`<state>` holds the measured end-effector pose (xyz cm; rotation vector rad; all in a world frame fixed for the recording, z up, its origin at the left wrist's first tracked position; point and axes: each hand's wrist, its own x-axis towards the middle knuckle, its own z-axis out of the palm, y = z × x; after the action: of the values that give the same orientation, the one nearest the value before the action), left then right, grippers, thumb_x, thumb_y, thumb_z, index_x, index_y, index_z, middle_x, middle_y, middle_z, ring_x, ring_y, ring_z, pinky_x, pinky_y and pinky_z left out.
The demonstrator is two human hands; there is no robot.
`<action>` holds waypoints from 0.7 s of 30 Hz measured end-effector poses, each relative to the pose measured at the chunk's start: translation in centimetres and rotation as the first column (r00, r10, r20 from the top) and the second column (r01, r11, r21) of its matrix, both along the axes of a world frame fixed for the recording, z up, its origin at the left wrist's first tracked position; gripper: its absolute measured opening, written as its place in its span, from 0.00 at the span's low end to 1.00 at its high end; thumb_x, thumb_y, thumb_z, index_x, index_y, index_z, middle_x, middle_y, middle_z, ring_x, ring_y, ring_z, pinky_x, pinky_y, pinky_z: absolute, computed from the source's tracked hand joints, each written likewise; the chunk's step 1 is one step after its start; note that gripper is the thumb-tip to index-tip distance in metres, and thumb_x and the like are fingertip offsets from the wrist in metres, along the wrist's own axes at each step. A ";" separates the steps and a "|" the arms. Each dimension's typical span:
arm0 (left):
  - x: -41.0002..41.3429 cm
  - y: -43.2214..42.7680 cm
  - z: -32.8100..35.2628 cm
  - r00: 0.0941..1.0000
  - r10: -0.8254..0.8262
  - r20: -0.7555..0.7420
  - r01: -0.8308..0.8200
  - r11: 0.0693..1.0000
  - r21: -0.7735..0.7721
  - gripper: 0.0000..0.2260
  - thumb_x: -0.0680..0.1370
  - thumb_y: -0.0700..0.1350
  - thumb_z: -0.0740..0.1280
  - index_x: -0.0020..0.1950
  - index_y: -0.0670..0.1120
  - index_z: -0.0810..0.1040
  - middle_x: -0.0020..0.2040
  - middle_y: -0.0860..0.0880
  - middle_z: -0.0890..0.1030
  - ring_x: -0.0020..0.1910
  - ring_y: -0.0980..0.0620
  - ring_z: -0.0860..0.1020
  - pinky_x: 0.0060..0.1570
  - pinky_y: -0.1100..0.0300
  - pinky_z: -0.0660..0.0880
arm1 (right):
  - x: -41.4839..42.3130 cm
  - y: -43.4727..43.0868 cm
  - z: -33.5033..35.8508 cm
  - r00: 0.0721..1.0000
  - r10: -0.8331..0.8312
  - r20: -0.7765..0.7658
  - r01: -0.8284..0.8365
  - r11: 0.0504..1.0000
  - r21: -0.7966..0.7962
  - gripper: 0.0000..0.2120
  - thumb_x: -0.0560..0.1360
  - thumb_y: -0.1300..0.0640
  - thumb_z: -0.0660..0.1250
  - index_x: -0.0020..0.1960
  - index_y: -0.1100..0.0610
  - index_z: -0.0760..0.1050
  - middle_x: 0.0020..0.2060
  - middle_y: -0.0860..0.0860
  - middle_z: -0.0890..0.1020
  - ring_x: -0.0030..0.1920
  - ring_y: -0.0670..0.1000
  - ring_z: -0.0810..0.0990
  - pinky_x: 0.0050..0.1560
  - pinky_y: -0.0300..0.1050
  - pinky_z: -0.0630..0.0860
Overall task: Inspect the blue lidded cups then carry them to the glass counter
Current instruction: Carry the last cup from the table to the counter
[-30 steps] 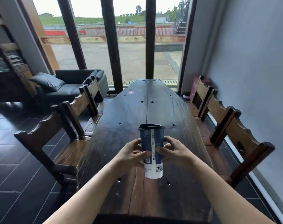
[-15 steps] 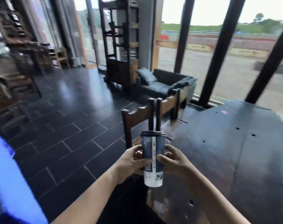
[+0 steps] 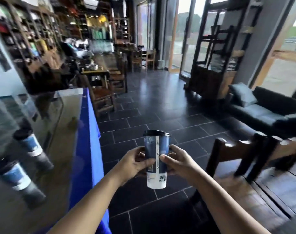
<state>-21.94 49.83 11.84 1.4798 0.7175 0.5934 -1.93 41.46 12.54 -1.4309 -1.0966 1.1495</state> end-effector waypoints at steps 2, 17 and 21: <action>-2.4 2.9 -0.3 0.997 0.074 -0.008 -0.074 0.997 -0.004 0.16 0.76 0.46 0.76 0.63 0.50 0.80 0.58 0.36 0.81 0.57 0.40 0.84 0.51 0.38 0.83 | -1.7 4.2 -0.1 0.996 0.084 -0.010 -0.084 0.996 -0.005 0.24 0.71 0.49 0.73 0.62 0.61 0.73 0.57 0.71 0.80 0.55 0.70 0.84 0.49 0.63 0.85; -9.2 29.2 -2.7 0.800 0.598 -0.057 -0.598 0.801 0.010 0.26 0.70 0.57 0.76 0.65 0.49 0.78 0.59 0.37 0.81 0.57 0.39 0.83 0.49 0.34 0.83 | -8.2 40.9 -2.5 0.827 0.561 -0.020 -0.562 0.827 -0.012 0.13 0.76 0.55 0.74 0.57 0.56 0.76 0.55 0.70 0.81 0.45 0.54 0.87 0.42 0.51 0.85; -9.8 35.0 -2.4 0.711 0.701 -0.053 -0.702 0.712 -0.007 0.22 0.70 0.55 0.77 0.61 0.50 0.80 0.57 0.39 0.82 0.56 0.40 0.84 0.49 0.33 0.82 | -9.7 49.6 -2.4 0.764 0.645 -0.016 -0.645 0.763 -0.043 0.14 0.76 0.52 0.74 0.56 0.57 0.76 0.54 0.68 0.82 0.47 0.57 0.87 0.46 0.57 0.86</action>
<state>-31.70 84.84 9.44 1.1596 1.3464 1.1262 -11.61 91.04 10.15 -1.0945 -1.6463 1.6609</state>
